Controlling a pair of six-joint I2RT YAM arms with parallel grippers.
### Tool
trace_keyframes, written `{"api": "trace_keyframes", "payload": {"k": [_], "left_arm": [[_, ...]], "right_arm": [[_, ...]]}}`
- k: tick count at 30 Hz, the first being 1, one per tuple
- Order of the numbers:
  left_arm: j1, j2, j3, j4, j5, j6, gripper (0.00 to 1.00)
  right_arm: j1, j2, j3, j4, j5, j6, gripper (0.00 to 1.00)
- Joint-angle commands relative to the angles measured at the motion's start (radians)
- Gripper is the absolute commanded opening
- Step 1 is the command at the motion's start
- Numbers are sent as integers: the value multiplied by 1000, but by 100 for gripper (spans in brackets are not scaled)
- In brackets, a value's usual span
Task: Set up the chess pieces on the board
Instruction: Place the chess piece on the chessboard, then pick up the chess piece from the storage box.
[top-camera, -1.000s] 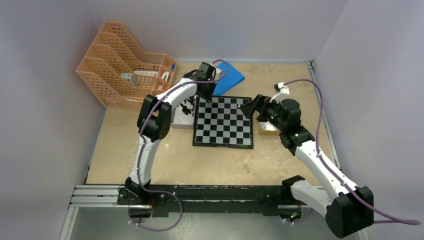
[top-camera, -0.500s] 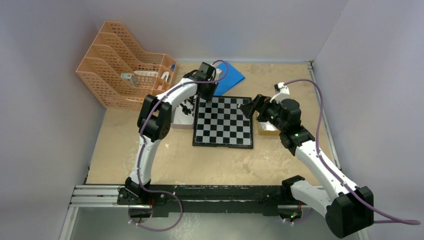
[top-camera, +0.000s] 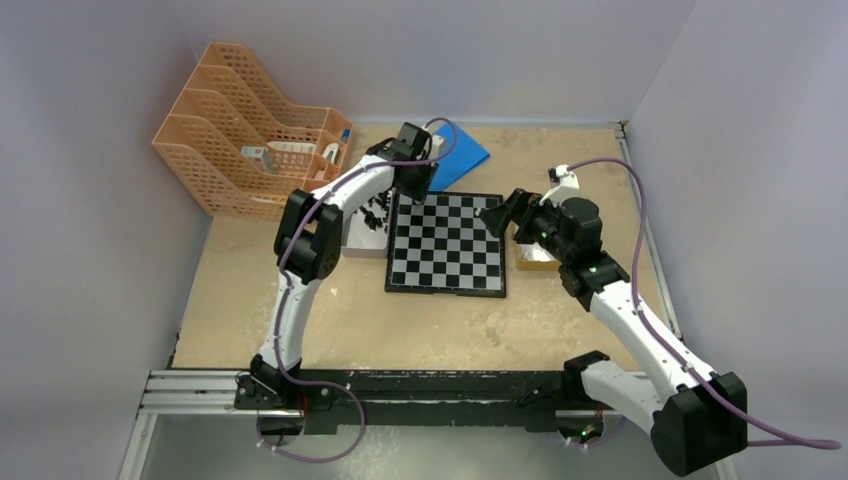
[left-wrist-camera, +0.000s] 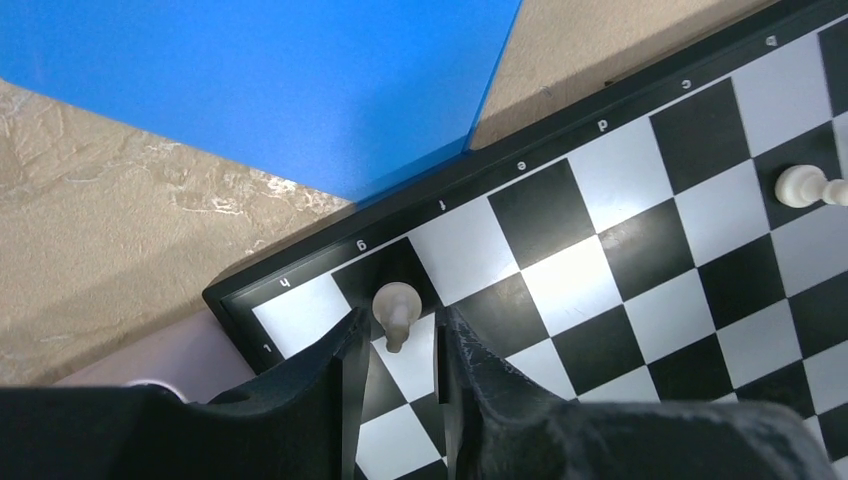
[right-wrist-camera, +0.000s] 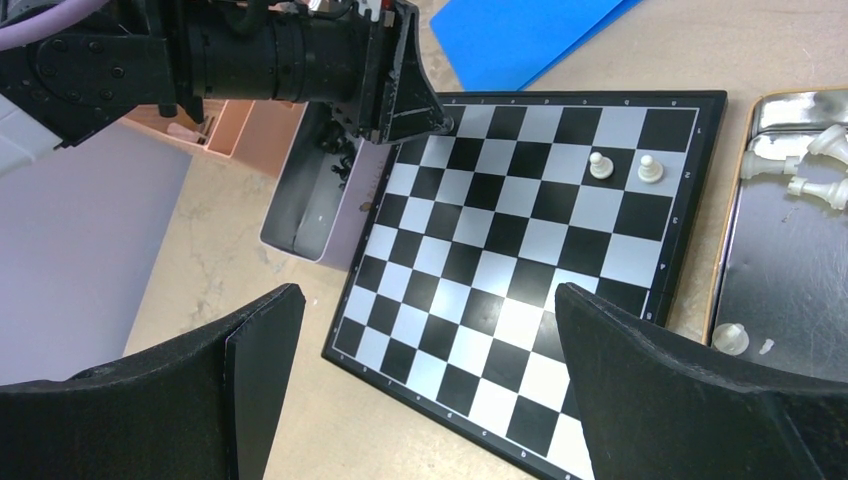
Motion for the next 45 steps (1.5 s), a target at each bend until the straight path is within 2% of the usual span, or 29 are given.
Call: {"api": "trace_keyframes", "payload": {"k": [1,4,10,12,15,23,25,29,36,40,45], "left_arm": [[5,-109,21,28,55,-2,31],[5,-156,22,25,69,-2,38],[5,-265,16,1,68,-9,44],[5,-328,-14,-3,101,-25,50],[5,-431,-103,10,160,-52,60],[5,-744,-453,70,226,-98,69],[5,-827,-545,92,236,-115,71],[5,-996,-744,164,281,-149,73],[5,-1260,-1065,287,309,-165,73],[5,-1334,-1119,244,286,-147,74],[5,-1375,-1124,208,223,-159,75]], "right_arm": [[-1,-1,47,9,37,-19,98],[0,-3,51,-20,59,-15,99],[0,7,65,-27,120,7,99],[-1,21,83,-45,154,33,99],[-1,46,125,-79,258,28,99],[-7,189,235,-135,493,-54,98],[-25,230,245,-128,512,-76,94],[-70,311,264,-123,536,-107,81],[-104,377,243,-227,497,-28,48],[-125,365,200,-263,468,39,41],[-139,366,176,-286,413,154,41]]}}
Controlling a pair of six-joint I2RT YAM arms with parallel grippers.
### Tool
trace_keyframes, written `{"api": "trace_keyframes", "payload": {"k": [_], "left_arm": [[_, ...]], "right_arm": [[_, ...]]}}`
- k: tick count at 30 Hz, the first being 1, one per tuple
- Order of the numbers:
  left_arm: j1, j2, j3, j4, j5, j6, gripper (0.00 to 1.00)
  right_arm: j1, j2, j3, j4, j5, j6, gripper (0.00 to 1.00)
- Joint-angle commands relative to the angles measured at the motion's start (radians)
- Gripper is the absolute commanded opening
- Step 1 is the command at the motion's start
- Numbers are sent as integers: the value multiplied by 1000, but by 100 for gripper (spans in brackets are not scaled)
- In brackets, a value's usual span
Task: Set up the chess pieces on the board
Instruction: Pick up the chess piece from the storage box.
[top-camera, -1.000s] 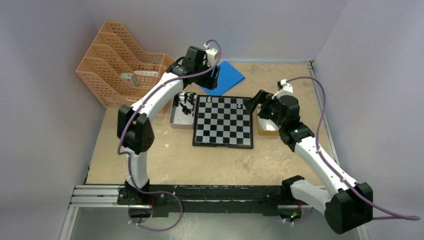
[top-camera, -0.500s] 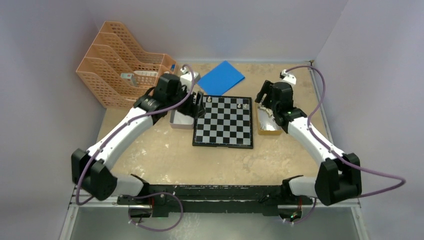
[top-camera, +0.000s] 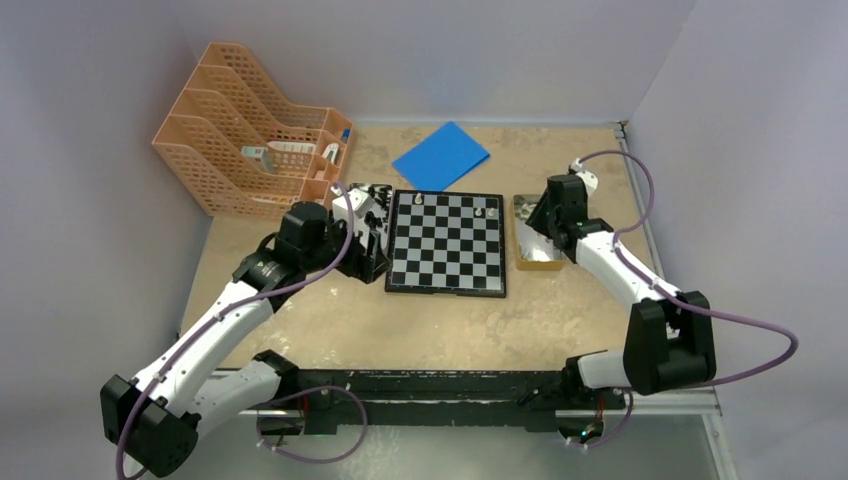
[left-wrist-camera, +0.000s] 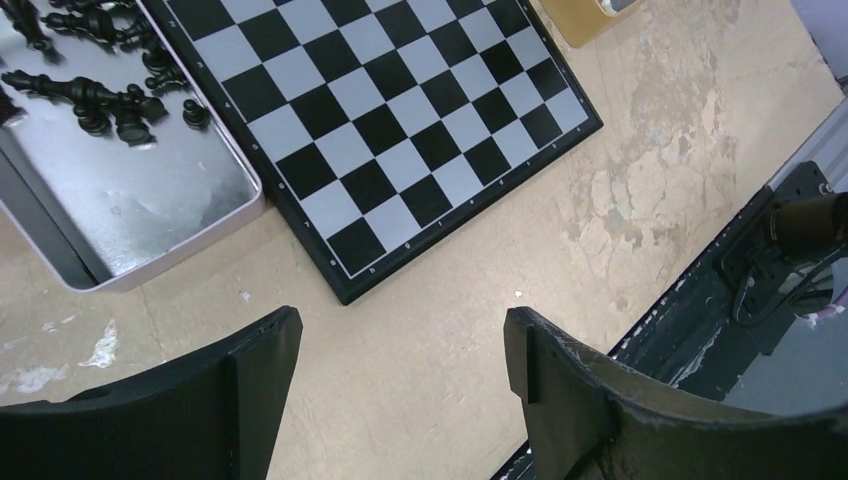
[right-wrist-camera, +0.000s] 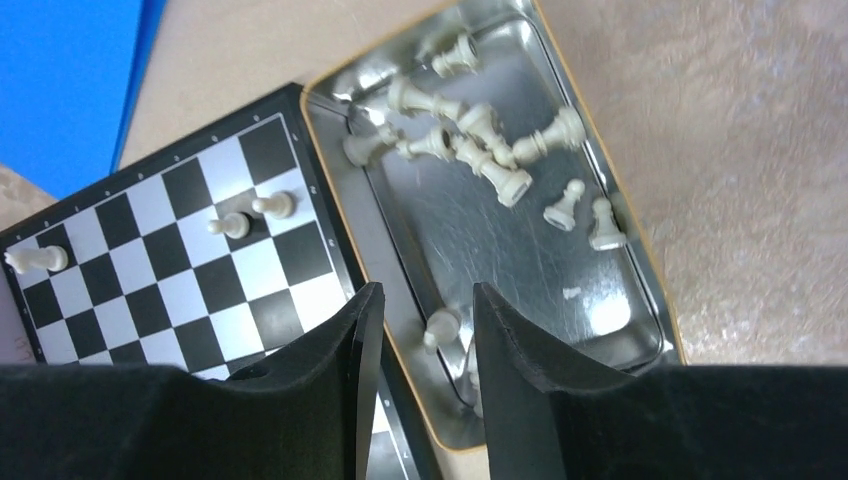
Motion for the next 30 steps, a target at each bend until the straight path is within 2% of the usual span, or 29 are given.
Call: {"api": "trace_keyframes", "payload": {"k": [1,5,10,15,21,30], "left_arm": [[5,-41,9,24,-47,-15,75],[5,-40,26,-10,-78,1,75],[5,-58,18,-12,-86,4,75],[5,-67,19,-16,-102,7,75],[5,-69,16,-14,-102,9,75],[5,-65,16,-16,-107,13,75]], "right_arm": [[-10,-5,3,-65,-37,154,42],[-10,50,28,-120,-43,253,40],[-9,40,-8,-74,-114,331,39],[-10,57,-19,-98,-67,428,38],[-10,121,15,-128,-51,448,33],[-10,155,-9,-60,-63,446,30]]}}
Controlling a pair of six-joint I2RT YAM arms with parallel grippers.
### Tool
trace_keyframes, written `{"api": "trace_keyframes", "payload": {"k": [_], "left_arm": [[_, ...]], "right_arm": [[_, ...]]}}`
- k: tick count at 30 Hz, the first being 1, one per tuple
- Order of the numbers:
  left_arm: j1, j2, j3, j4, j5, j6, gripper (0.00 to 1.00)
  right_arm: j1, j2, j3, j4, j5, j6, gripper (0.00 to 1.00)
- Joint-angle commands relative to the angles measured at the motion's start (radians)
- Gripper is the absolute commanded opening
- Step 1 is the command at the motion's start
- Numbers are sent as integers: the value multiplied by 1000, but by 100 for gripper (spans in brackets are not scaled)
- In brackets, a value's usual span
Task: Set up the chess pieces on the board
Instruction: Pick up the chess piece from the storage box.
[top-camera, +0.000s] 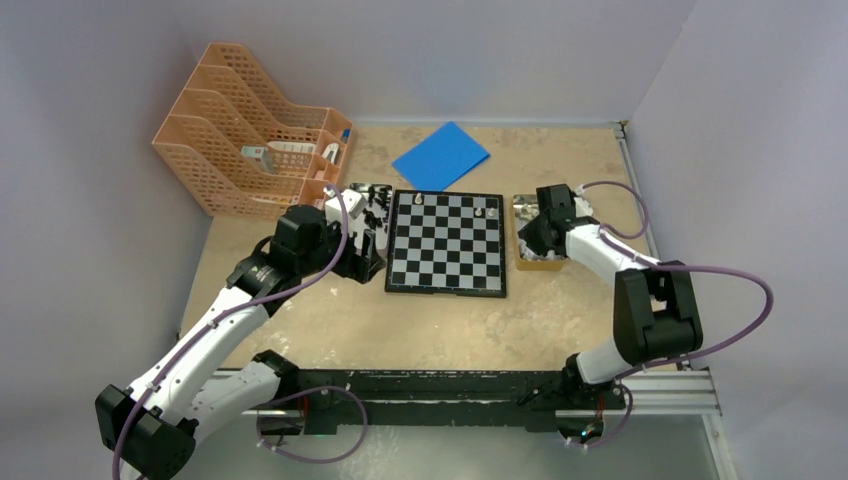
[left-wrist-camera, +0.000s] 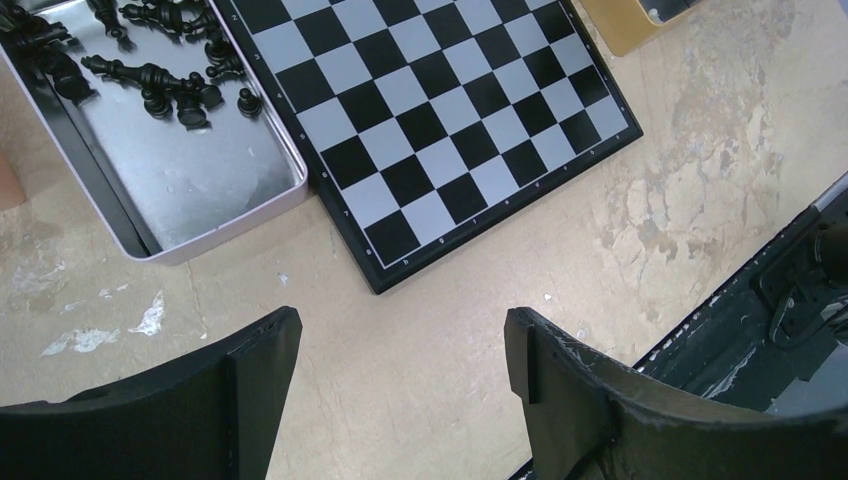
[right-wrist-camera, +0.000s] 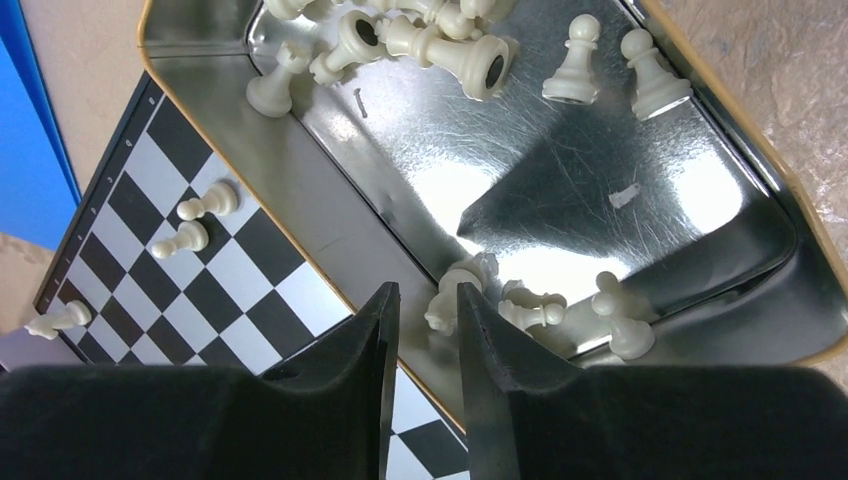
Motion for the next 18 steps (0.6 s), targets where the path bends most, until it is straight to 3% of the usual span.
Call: {"api": "trace_keyframes", "payload": {"k": [1,10,18], "left_arm": [[5,-12,17,26,-13,10,75],[5,-10,16,24,-22,10,75],[5,-7,16,22,-28,12,75]], "right_arm": [[-2,11,4,37,19,15,30],[-2,69,10,33,25,-17,27],[-1,66,20,7,41,-51,15]]}}
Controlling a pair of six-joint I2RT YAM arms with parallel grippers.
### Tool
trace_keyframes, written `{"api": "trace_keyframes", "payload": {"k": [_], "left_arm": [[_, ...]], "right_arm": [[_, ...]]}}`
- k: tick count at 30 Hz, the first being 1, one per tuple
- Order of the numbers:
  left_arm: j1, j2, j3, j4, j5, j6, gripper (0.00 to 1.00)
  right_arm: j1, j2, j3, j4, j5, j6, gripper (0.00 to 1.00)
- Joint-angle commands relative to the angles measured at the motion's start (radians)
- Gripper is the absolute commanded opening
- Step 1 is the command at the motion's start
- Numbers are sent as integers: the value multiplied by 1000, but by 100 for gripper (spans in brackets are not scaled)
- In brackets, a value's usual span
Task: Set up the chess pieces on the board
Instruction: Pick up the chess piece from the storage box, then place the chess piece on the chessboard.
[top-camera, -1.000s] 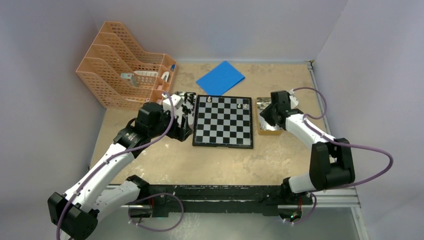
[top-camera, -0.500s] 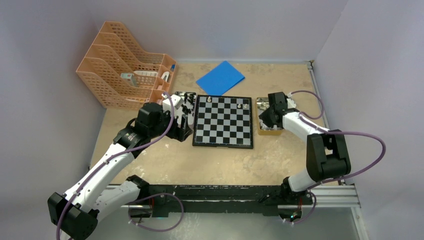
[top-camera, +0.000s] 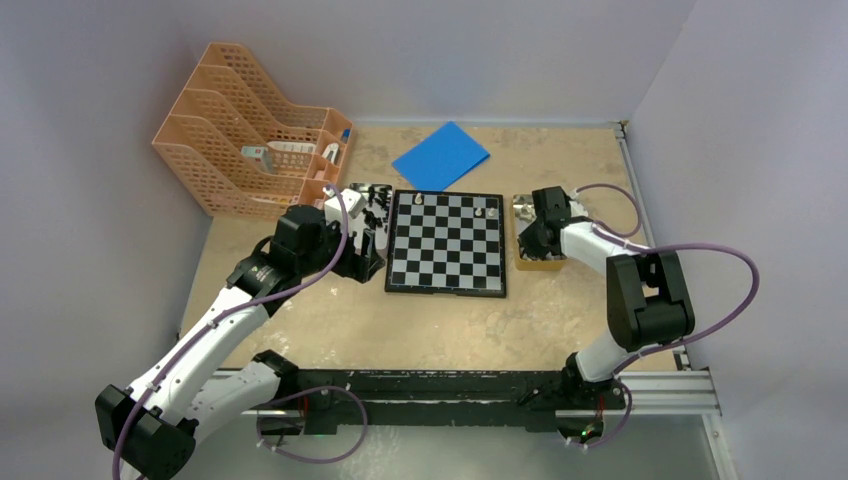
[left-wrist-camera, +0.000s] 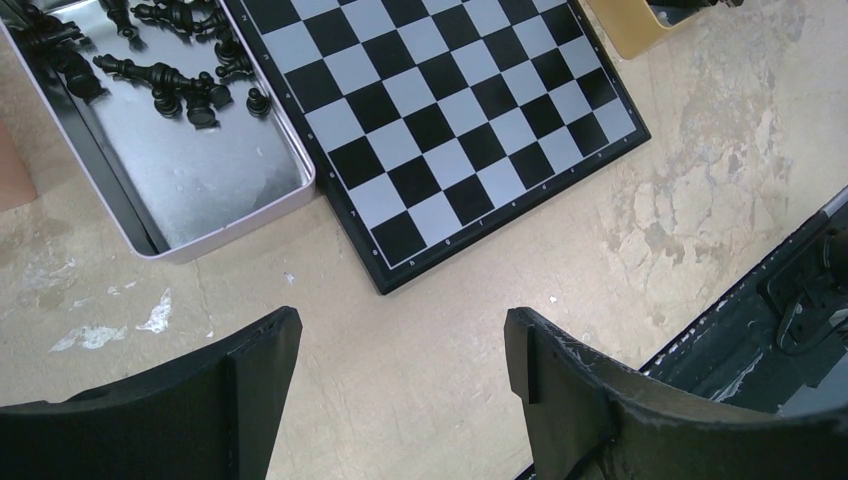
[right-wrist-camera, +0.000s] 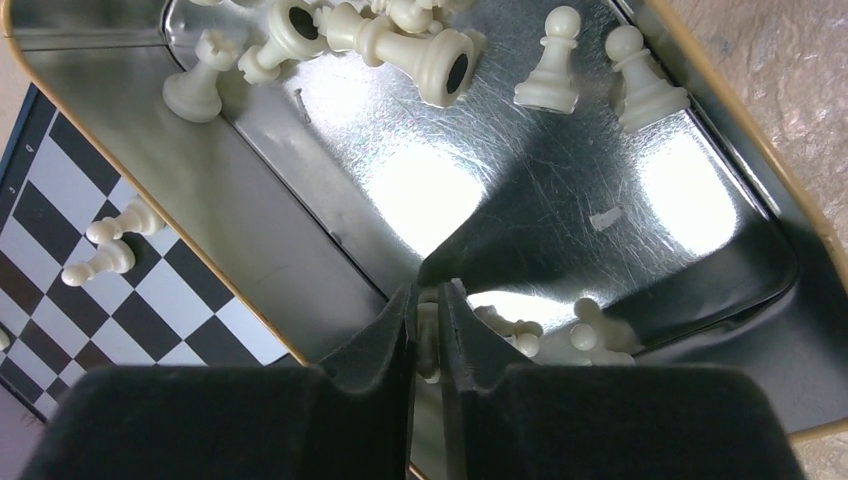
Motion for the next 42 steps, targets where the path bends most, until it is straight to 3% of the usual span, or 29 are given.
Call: {"api": "trace_keyframes", "payload": {"k": [1,12,21,28,42], "left_arm": [[5,-6,17,22,-12,12,75],[5,-6,17,20,-22,10,75],[5,-5,18,19,-23,9,75],[5,-15,17,15,-30,10,75],[5,-33,17,13,-47,13,75]], "right_arm": [[-1,-23,23,-19,48,-34,13],[-1,-54,86,-47,153,-100,6],[0,-62,222,-85,289,-282,4],[72,-95,322,14,186,-522,4],[211,213,656,6,153,-599,4]]}}
